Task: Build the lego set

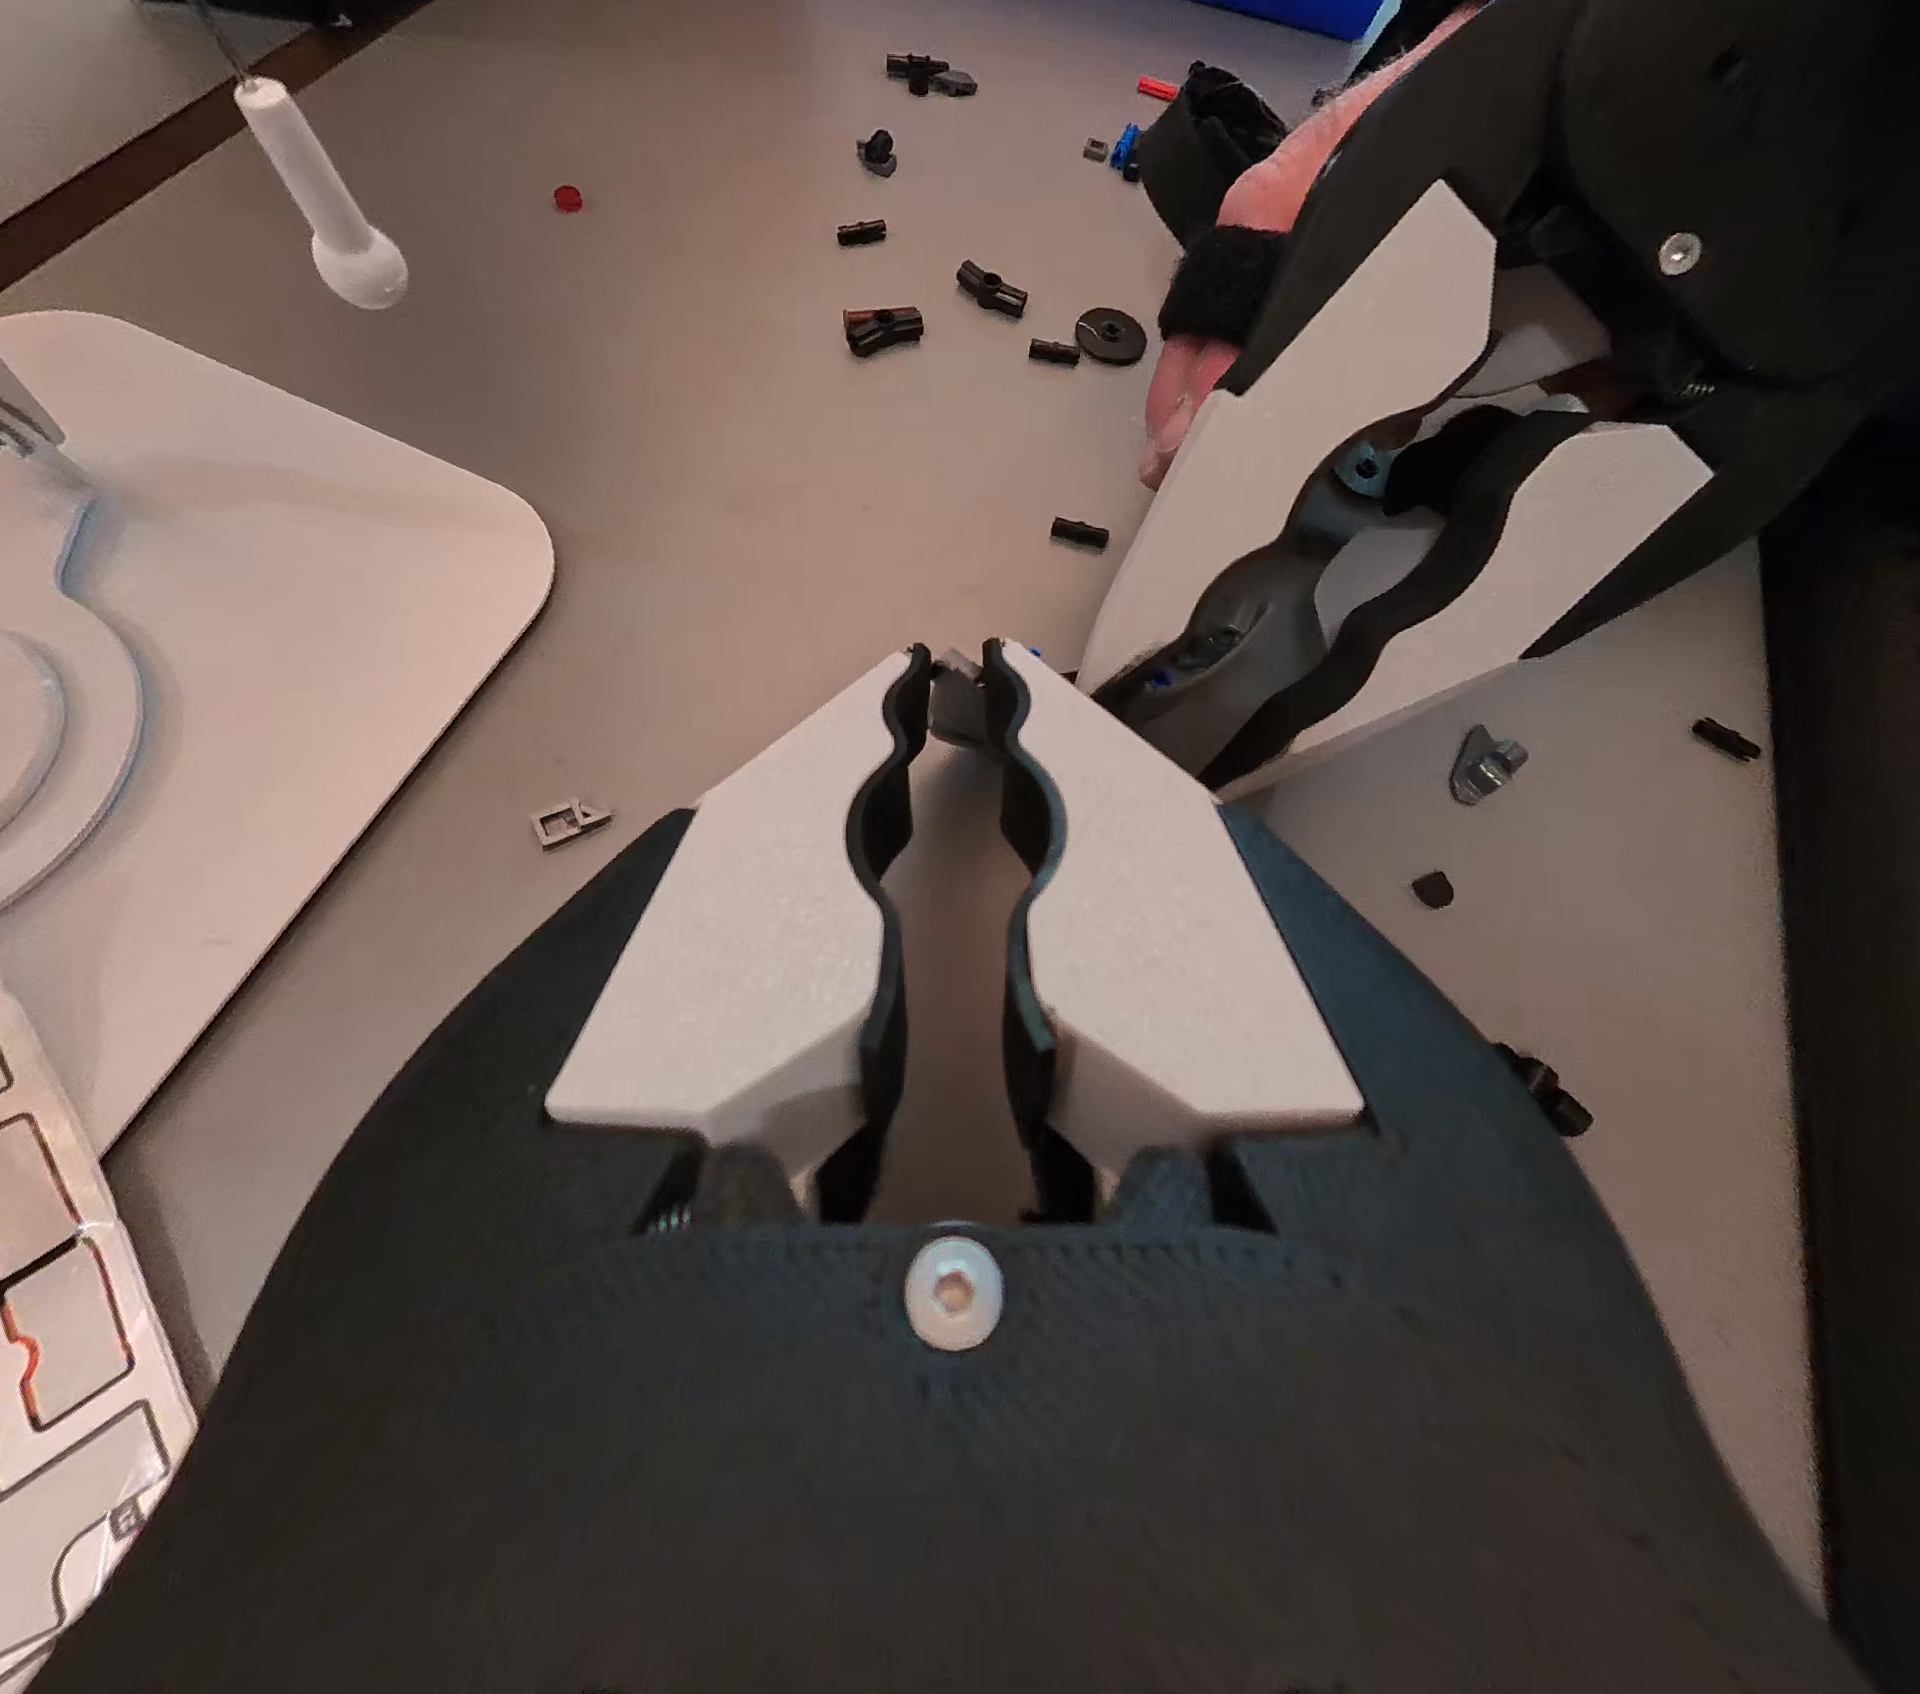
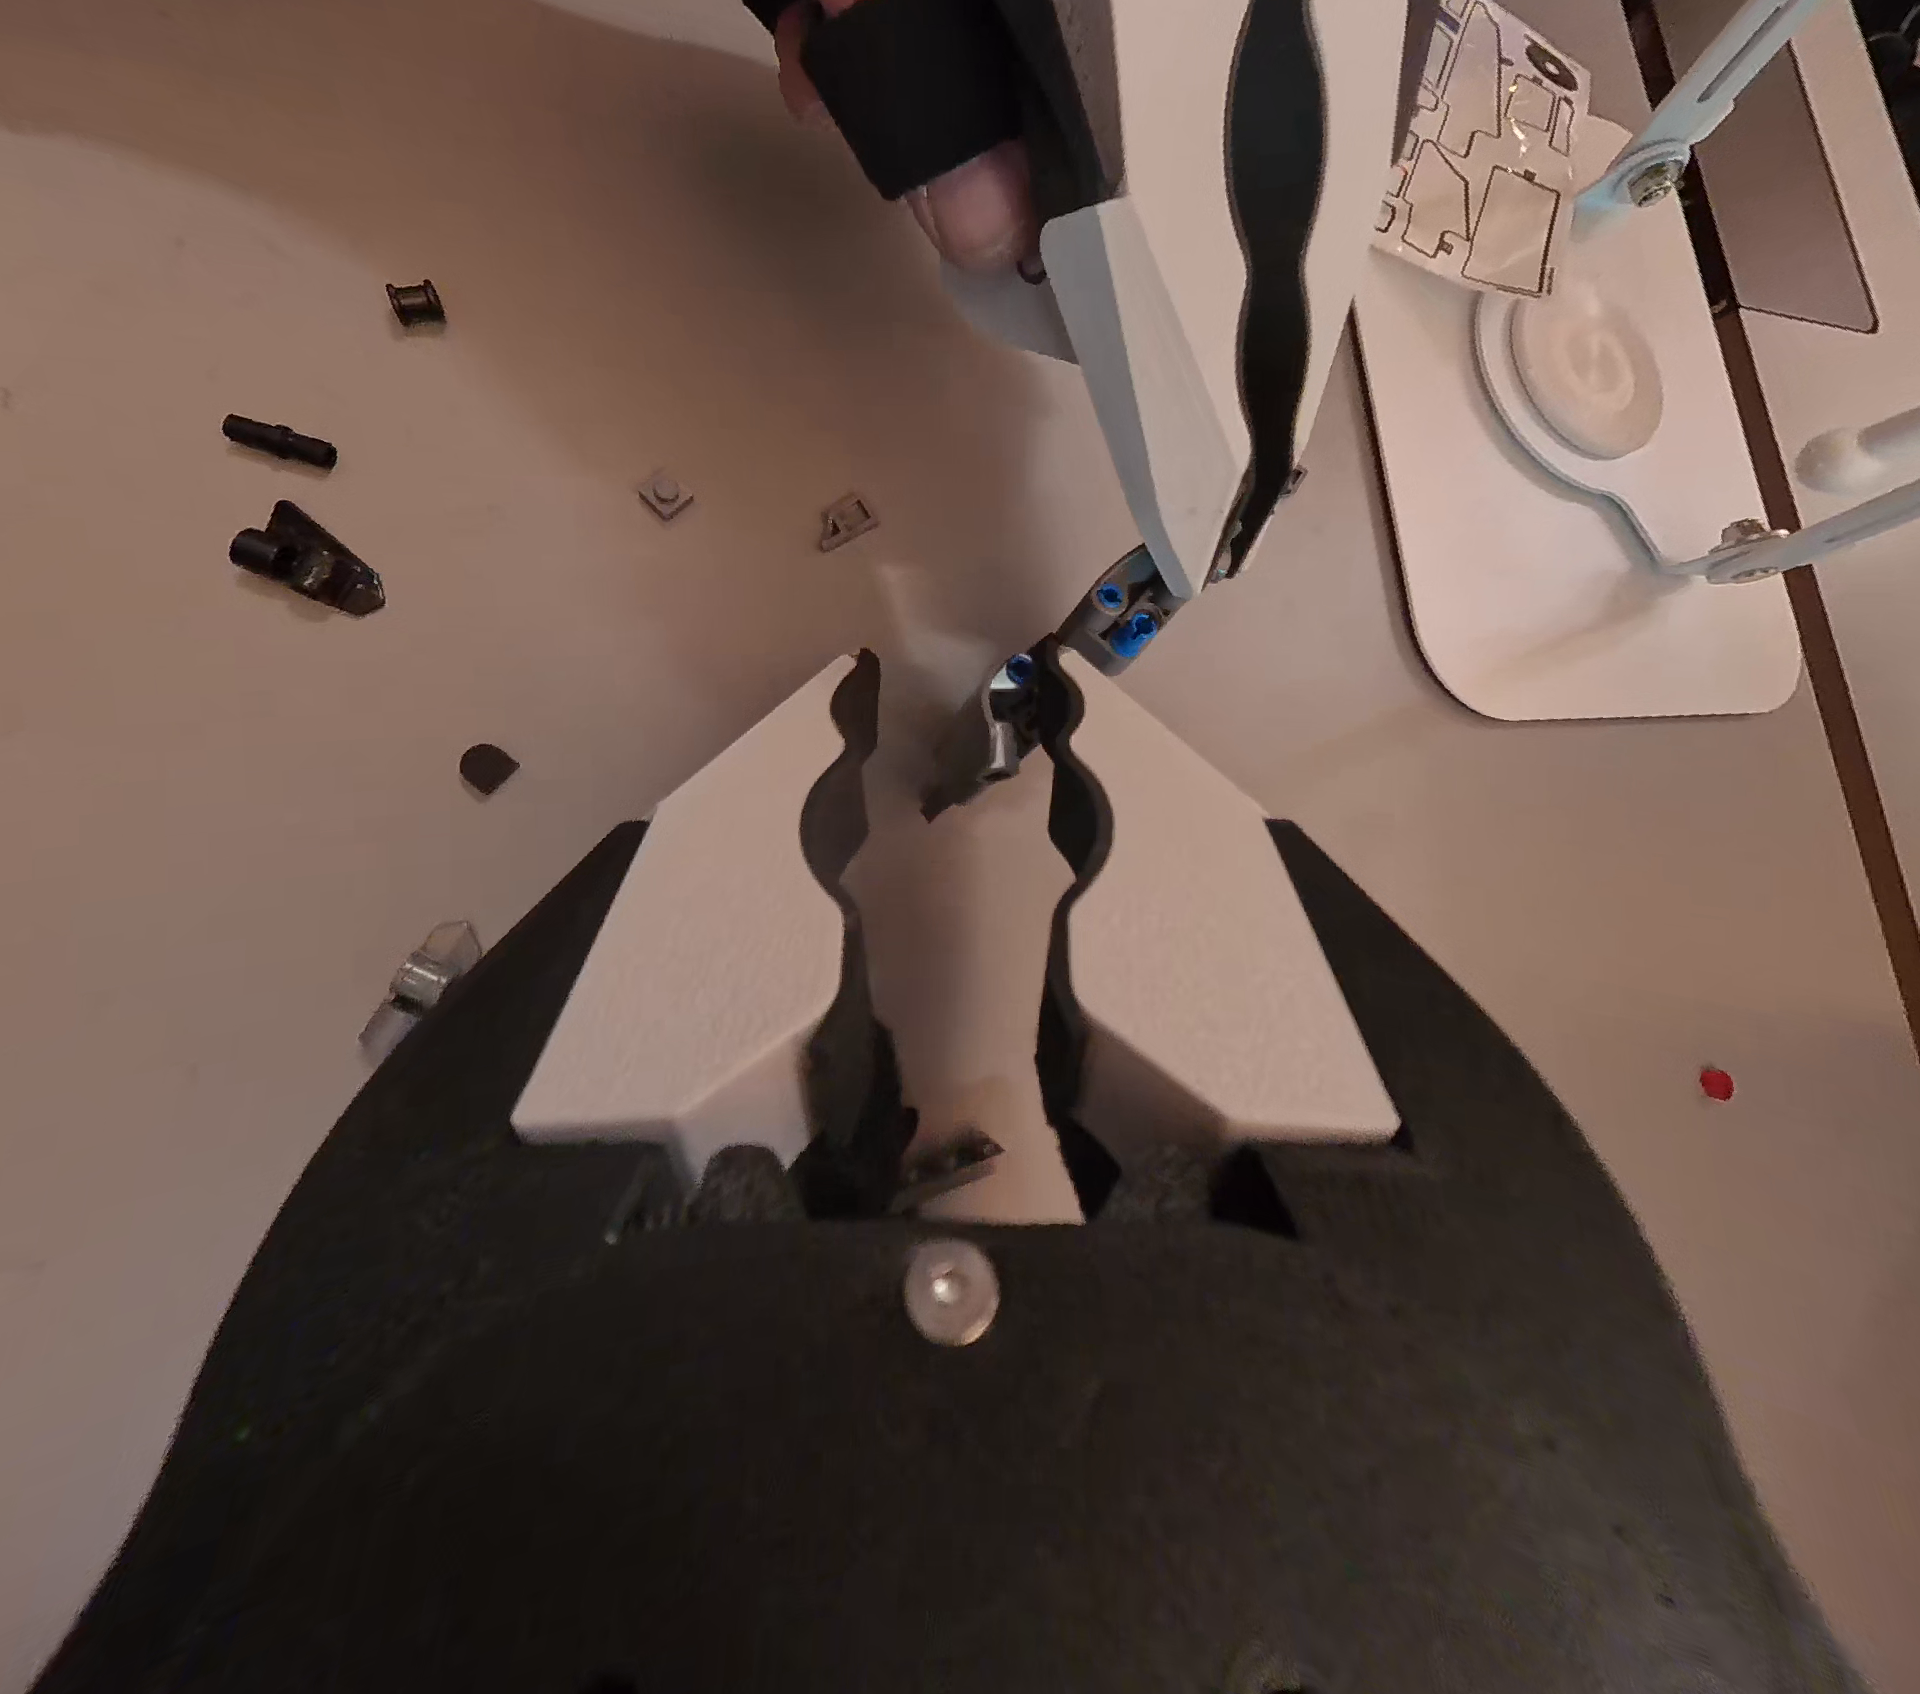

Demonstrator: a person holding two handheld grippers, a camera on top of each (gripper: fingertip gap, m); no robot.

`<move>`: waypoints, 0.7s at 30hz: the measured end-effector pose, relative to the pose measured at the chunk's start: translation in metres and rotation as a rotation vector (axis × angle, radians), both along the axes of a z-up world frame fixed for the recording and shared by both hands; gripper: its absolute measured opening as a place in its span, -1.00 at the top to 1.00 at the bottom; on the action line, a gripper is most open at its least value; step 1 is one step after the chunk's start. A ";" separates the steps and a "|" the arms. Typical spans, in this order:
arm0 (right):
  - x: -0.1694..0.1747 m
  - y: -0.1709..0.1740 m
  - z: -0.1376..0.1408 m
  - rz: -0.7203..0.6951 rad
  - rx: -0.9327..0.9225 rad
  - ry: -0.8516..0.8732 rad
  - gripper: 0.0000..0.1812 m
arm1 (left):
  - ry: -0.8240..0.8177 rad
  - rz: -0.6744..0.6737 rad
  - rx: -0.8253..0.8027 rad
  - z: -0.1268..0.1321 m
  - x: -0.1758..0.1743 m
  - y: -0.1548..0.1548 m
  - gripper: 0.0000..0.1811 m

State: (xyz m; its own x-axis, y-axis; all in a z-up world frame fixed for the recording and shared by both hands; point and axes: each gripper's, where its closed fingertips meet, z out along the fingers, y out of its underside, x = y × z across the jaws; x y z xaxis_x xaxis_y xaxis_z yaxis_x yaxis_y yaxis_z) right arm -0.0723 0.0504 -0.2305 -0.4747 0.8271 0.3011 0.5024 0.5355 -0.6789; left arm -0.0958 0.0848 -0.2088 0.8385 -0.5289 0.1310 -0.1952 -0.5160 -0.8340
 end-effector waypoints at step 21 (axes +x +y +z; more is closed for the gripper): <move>0.011 0.021 0.000 -0.055 -0.042 -0.033 0.72 | 0.011 0.021 0.023 0.001 -0.002 0.004 1.00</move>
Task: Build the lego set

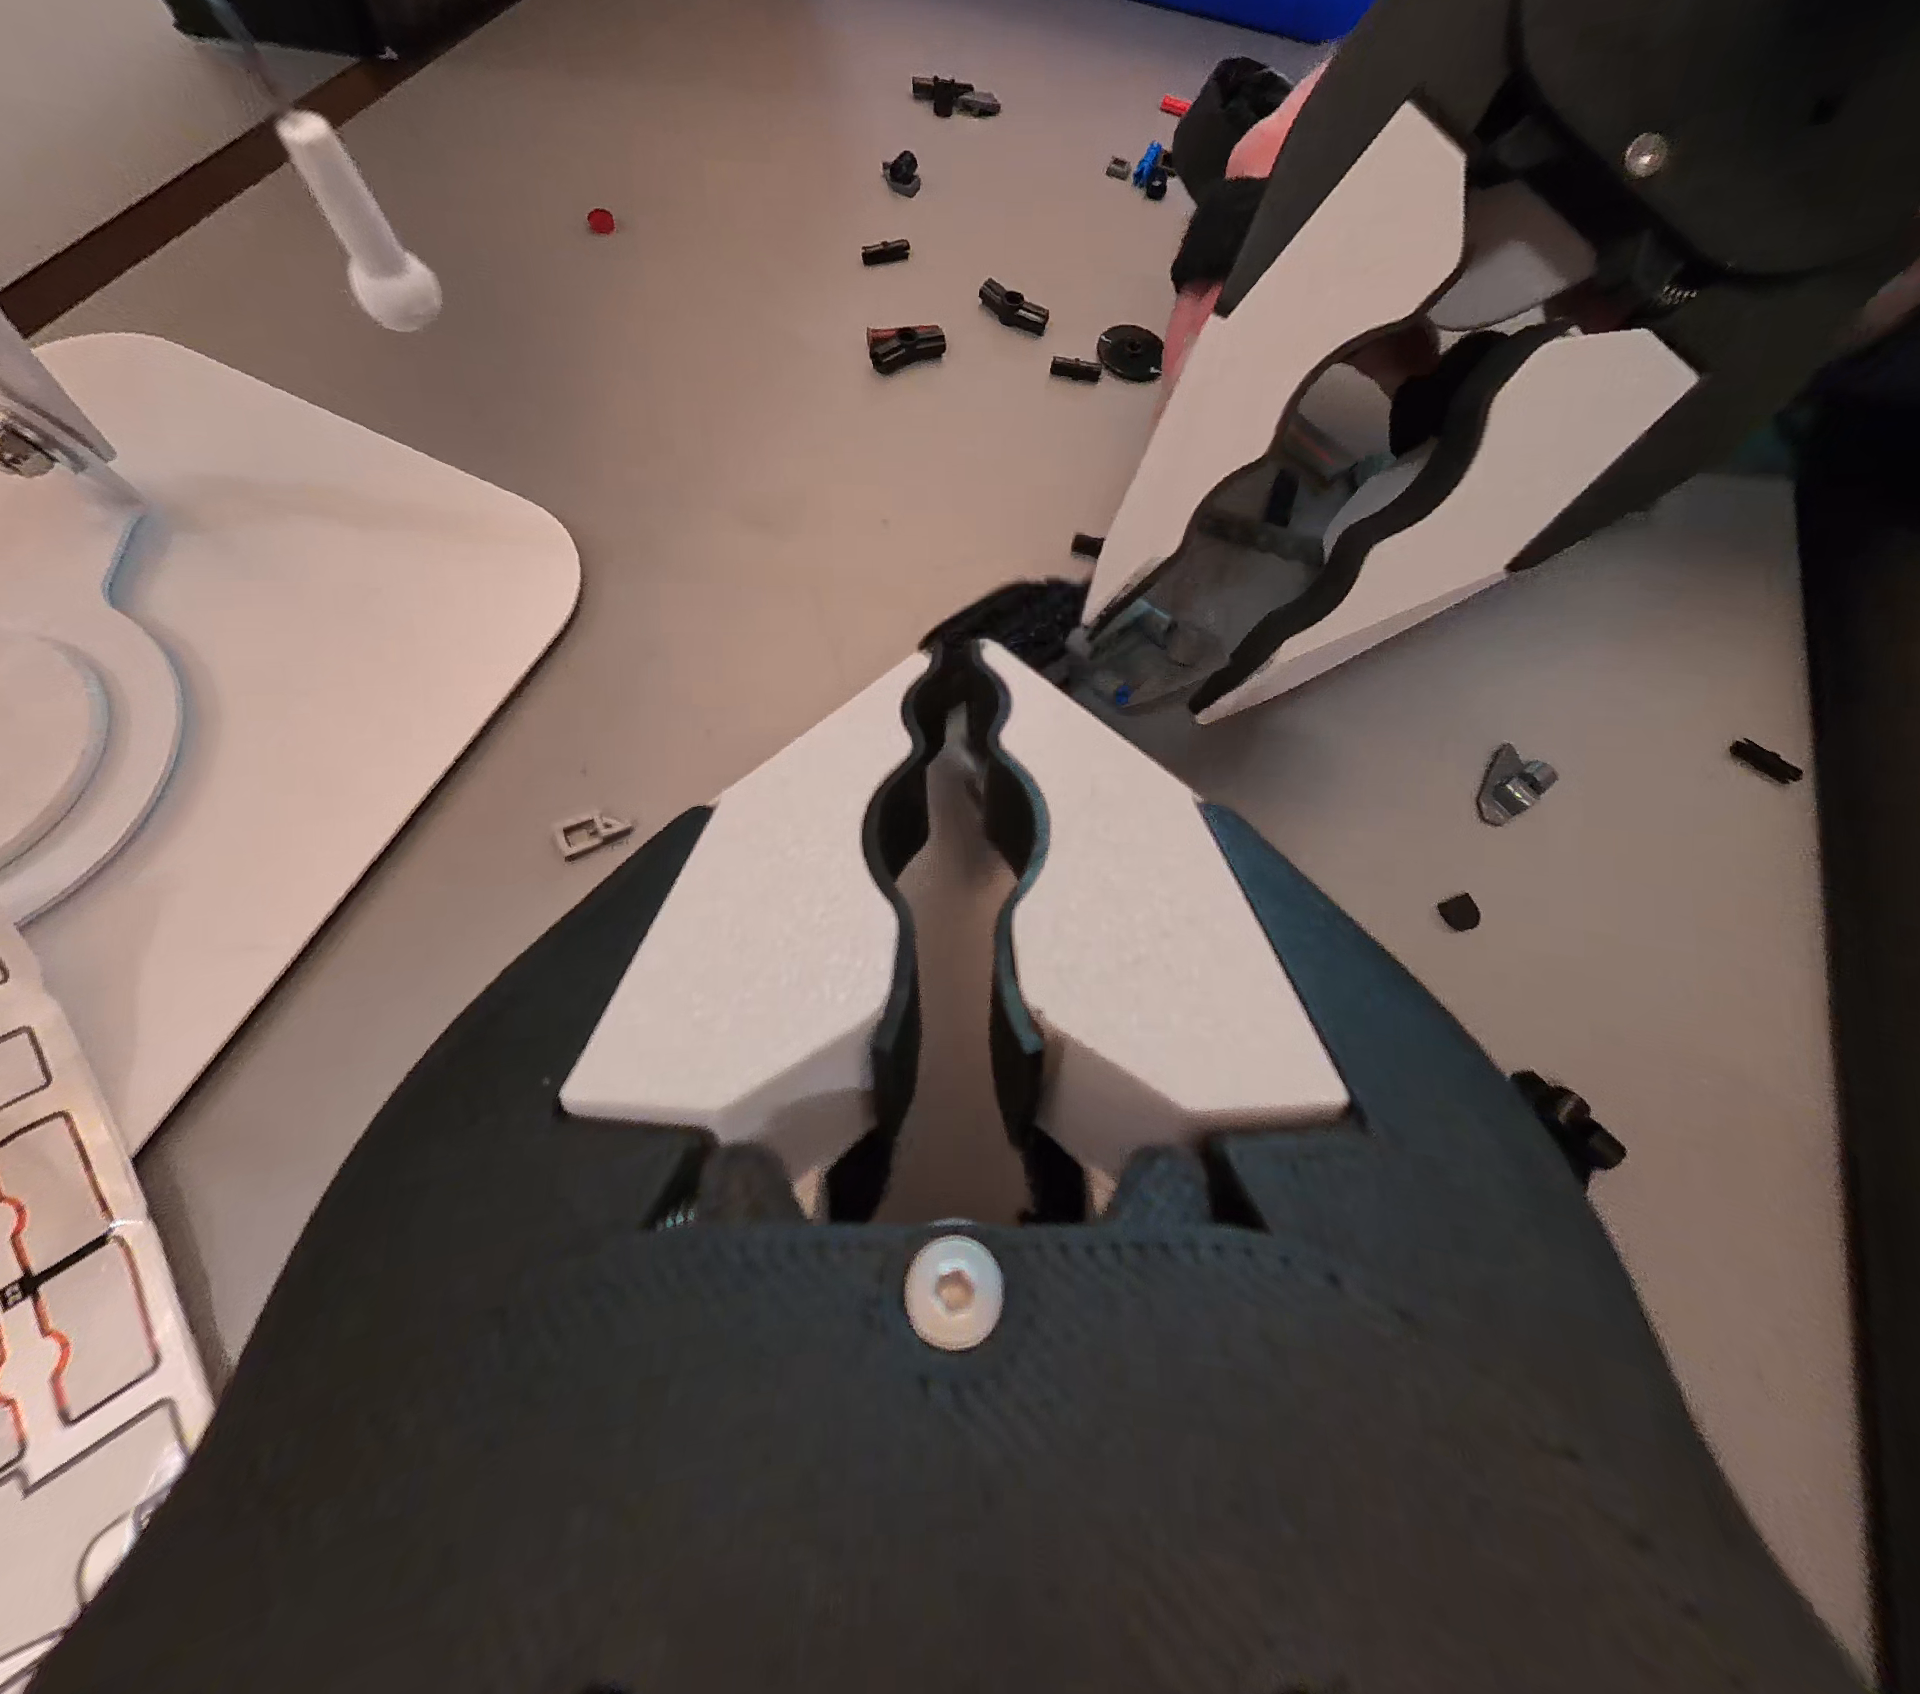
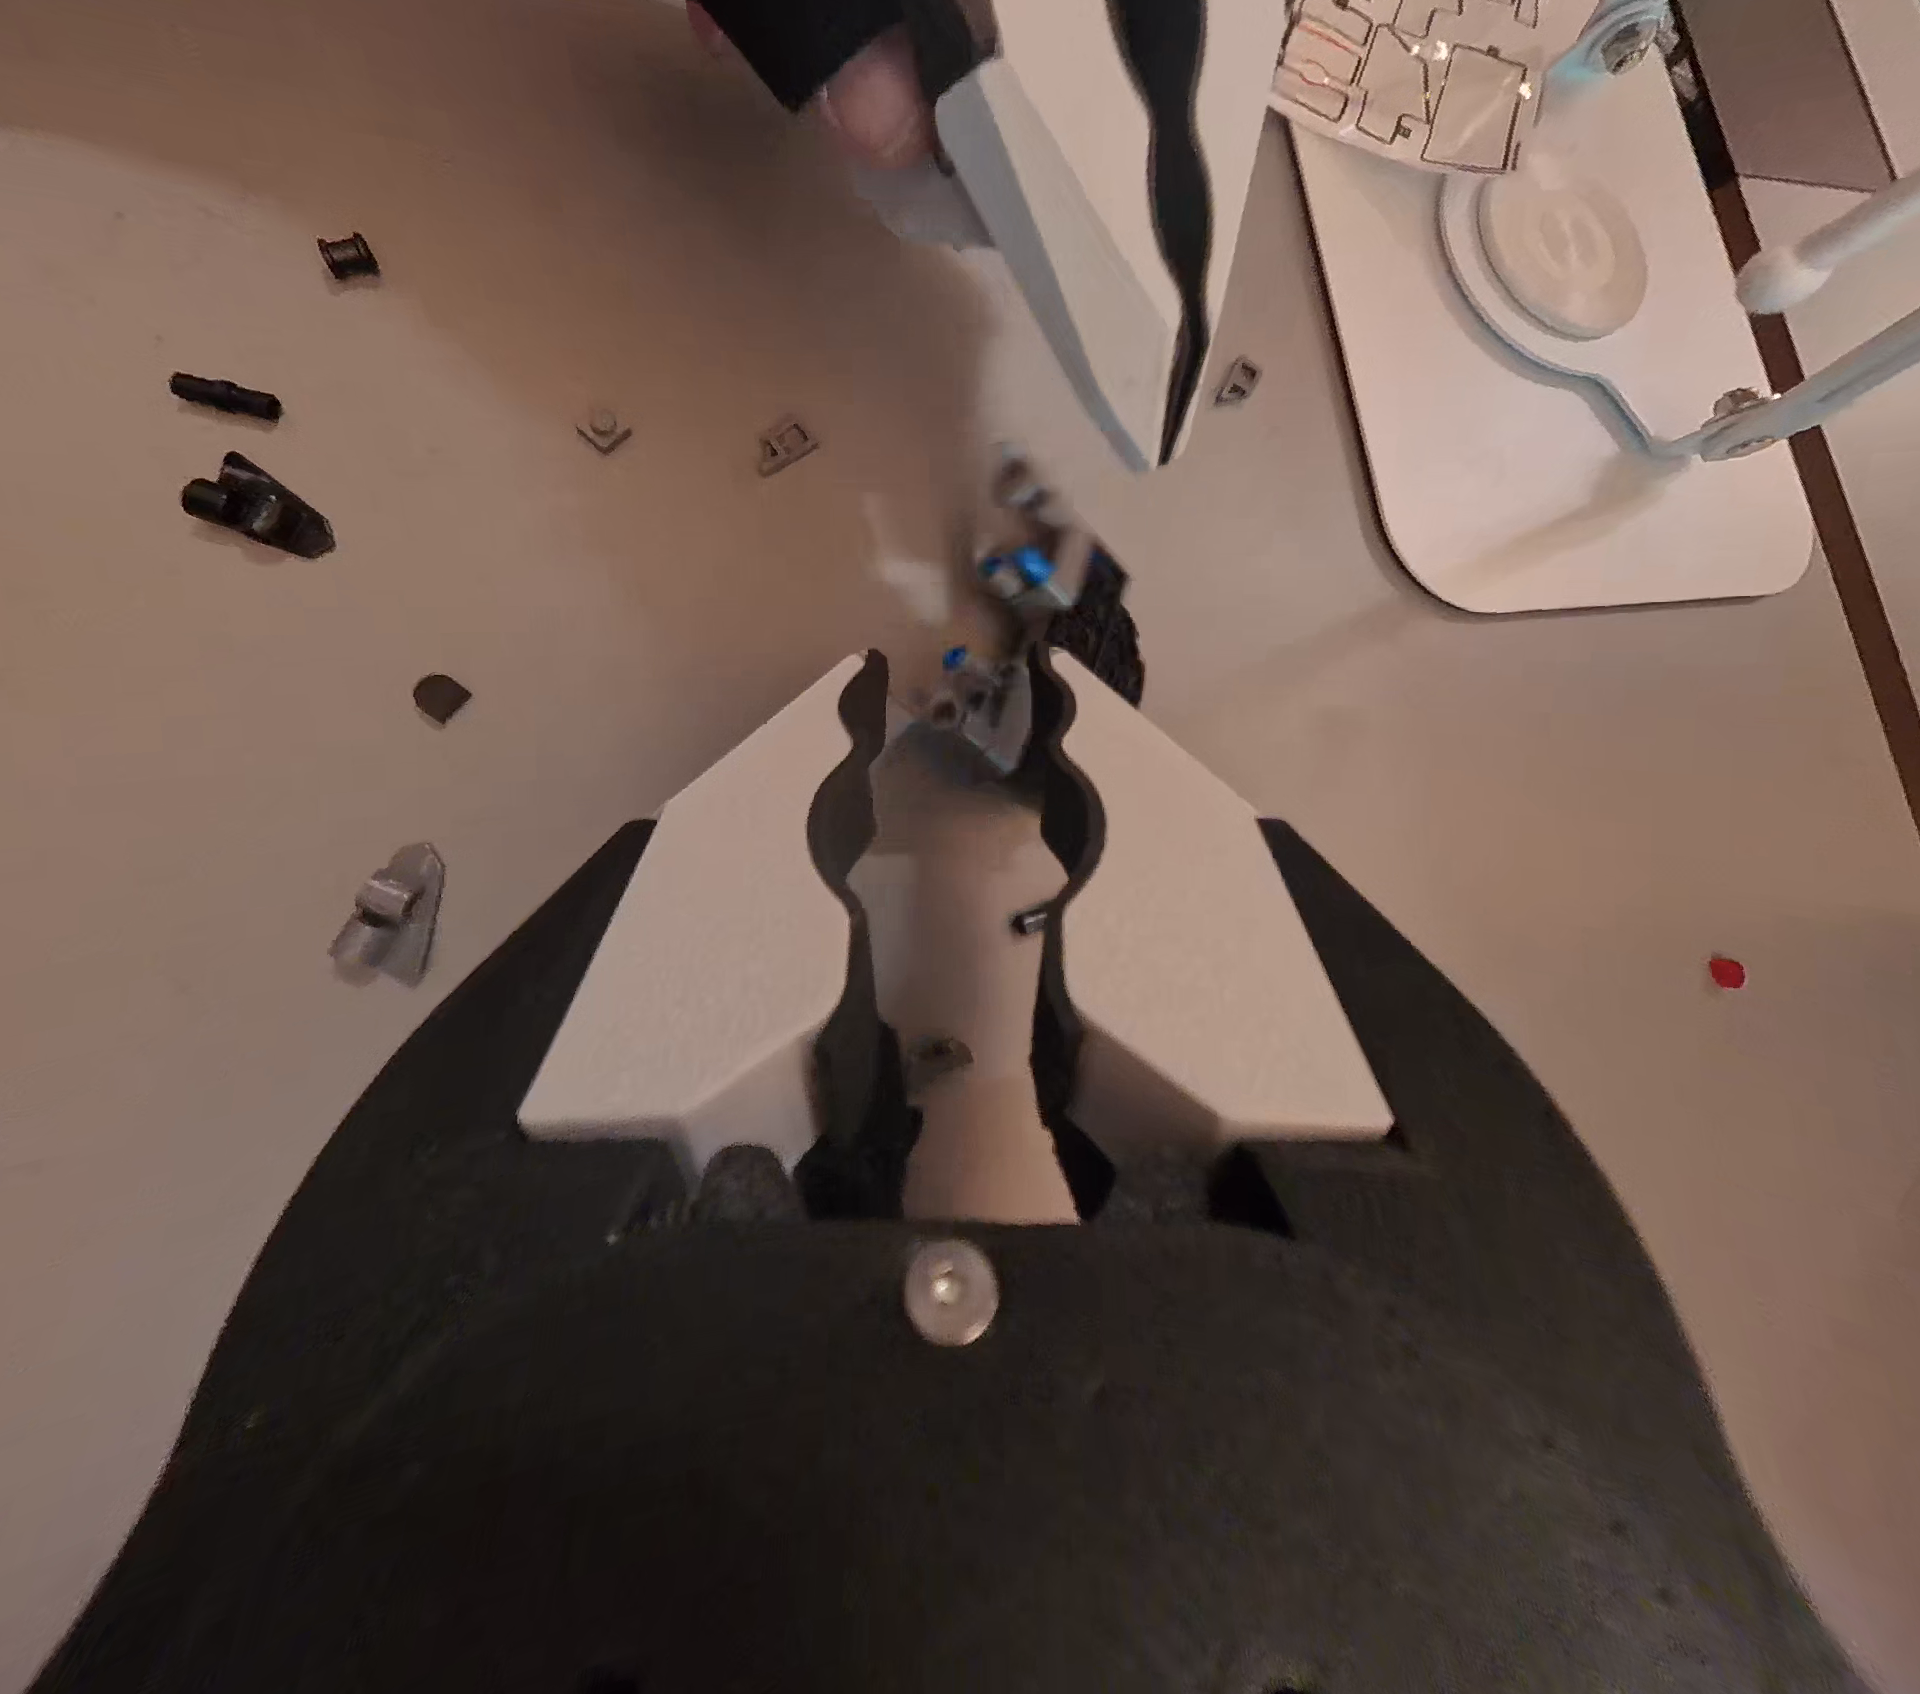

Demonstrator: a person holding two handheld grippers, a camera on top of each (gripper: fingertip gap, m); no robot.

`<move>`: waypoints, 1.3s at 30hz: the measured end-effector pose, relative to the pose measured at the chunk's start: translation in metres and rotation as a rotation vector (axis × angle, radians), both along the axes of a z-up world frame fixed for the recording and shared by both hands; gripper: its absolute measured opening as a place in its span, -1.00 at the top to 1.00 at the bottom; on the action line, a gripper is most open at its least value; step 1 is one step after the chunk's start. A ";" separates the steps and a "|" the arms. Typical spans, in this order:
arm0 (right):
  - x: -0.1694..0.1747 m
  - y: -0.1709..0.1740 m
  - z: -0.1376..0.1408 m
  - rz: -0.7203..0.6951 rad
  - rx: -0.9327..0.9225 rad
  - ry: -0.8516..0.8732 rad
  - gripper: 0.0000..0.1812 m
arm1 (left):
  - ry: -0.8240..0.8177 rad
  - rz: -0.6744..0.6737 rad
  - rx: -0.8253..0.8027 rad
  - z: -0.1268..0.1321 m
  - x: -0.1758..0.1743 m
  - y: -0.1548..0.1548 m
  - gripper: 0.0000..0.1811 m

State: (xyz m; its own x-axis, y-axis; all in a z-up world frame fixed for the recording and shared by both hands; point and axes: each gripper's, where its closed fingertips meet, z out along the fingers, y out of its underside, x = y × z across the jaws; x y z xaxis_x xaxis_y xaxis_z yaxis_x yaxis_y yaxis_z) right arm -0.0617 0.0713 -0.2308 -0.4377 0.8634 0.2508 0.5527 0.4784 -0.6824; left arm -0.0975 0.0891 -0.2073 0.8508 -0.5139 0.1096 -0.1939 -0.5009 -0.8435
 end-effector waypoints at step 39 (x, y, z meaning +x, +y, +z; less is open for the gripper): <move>0.014 0.040 -0.016 -0.134 0.066 -0.091 0.68 | 0.188 0.024 -0.027 -0.017 -0.011 0.000 0.88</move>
